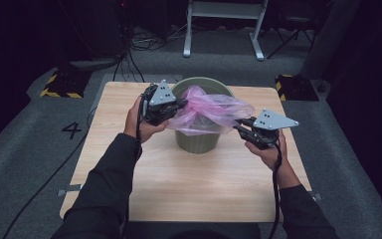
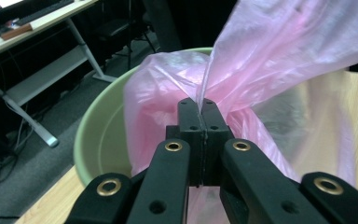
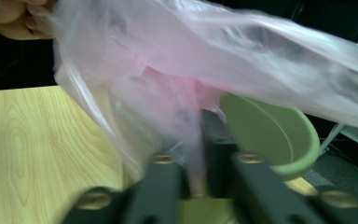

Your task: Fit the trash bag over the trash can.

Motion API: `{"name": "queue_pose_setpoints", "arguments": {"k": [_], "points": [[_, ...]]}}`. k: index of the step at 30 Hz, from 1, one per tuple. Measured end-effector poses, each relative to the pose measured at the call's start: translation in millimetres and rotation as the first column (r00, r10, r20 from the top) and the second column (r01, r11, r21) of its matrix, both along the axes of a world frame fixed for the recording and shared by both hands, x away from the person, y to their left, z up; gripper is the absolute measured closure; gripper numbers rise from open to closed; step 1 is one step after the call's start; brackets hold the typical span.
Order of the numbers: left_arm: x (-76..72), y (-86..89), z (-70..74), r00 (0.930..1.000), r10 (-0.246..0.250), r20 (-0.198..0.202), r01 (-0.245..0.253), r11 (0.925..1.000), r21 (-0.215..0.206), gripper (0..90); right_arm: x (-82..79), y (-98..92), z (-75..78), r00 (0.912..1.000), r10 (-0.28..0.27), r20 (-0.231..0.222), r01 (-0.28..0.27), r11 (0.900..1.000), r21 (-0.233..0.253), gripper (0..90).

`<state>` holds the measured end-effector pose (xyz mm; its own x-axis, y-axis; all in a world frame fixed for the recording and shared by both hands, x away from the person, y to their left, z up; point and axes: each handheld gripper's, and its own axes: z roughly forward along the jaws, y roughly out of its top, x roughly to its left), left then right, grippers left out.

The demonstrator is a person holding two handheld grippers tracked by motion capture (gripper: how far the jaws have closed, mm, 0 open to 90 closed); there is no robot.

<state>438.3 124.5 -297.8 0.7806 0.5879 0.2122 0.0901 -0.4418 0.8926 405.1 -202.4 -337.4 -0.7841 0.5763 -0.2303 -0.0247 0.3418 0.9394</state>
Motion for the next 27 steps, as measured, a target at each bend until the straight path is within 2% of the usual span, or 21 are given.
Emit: {"name": "queue_pose_setpoints", "arguments": {"k": [4,6,11,15,18,22,24,27], "points": [[12.4,16.3,-2.2,0.9984,0.045,-0.035,-0.047,0.9976,-0.051,90.0,9.1,-12.0,-2.1,0.9972,-0.056,-0.05,0.058,0.997,0.044,90.0],[18.6,24.0,-4.2,0.9956,0.084,-0.041,-0.086,0.9951,-0.049,90.0,14.1,-18.5,-4.4,0.9943,-0.073,-0.078,0.078,0.995,0.06,90.0],[37.5,45.4,-10.6,0.9818,0.173,-0.079,-0.178,0.9811,-0.075,90.0,24.2,-27.0,-9.5,0.9845,-0.134,-0.114,0.14,0.989,0.051,90.0],[50.9,55.9,-10.7,0.9688,0.232,-0.087,-0.238,0.9688,-0.069,90.0,36.4,-34.7,-13.1,0.9743,-0.159,-0.16,0.171,0.983,0.065,90.0],[61.2,63.6,-11.7,0.9599,0.264,-0.095,-0.271,0.9601,-0.069,89.9,44.3,-41.7,-14.8,0.967,-0.186,-0.175,0.2,0.978,0.067,90.0],[73.5,70.0,-16.7,0.948,0.3,-0.106,-0.308,0.9485,-0.072,89.9,54.9,-51.7,-19.4,0.9523,-0.212,-0.219,0.233,0.97,0.07,90.0],[79.2,70.8,-21.4,0.9439,0.308,-0.118,-0.317,0.9466,-0.061,89.9,60.4,-55.1,-22.9,0.9439,-0.229,-0.238,0.25,0.966,0.065,90.0],[85.5,72.4,-31.6,0.9371,0.312,-0.157,-0.328,0.9407,-0.088,89.9,68.2,-59.6,-31.1,0.9286,-0.237,-0.285,0.264,0.963,0.059,90.0]]}}
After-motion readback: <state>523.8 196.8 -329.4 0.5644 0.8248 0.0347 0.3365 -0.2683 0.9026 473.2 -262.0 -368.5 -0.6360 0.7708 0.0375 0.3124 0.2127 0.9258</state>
